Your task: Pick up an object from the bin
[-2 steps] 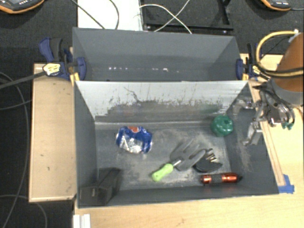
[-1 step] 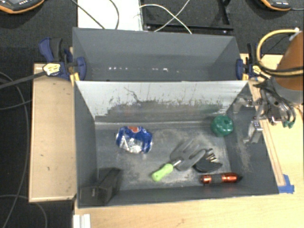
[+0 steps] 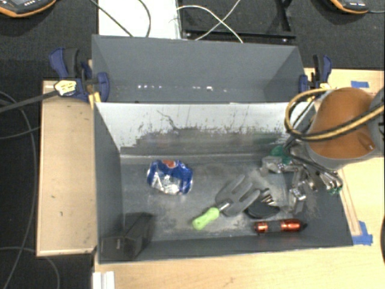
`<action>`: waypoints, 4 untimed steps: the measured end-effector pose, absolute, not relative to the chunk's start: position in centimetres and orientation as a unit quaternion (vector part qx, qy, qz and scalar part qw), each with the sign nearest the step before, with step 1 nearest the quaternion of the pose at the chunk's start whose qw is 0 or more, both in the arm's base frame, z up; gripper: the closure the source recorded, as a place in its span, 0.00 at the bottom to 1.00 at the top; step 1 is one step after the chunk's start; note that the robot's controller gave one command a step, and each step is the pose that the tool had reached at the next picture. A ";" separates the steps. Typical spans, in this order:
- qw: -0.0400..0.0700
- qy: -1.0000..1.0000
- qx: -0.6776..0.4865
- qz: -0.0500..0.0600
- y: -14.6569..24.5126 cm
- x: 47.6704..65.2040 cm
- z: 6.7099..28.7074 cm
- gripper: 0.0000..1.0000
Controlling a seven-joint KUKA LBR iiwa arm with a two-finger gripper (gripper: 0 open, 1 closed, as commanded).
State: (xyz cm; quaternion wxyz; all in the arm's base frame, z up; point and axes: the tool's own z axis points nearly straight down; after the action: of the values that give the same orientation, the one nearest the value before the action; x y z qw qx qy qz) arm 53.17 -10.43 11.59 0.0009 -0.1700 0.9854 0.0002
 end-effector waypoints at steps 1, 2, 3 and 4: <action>0.004 0.979 -0.206 -0.001 -8.7 50.2 15.9 0.00; 0.003 0.947 -0.321 0.000 -3.9 55.4 13.5 0.00; 0.007 0.907 -0.420 -0.004 -5.3 51.6 7.3 0.00; 0.007 0.857 -0.515 -0.004 -2.9 53.8 7.6 1.00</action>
Offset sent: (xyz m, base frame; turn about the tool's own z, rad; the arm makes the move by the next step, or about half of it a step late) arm 0.0213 0.0650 0.0181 -0.3141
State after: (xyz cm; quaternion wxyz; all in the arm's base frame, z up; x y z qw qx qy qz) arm 53.83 -2.95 7.58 0.0069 -0.5147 0.8574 -0.0040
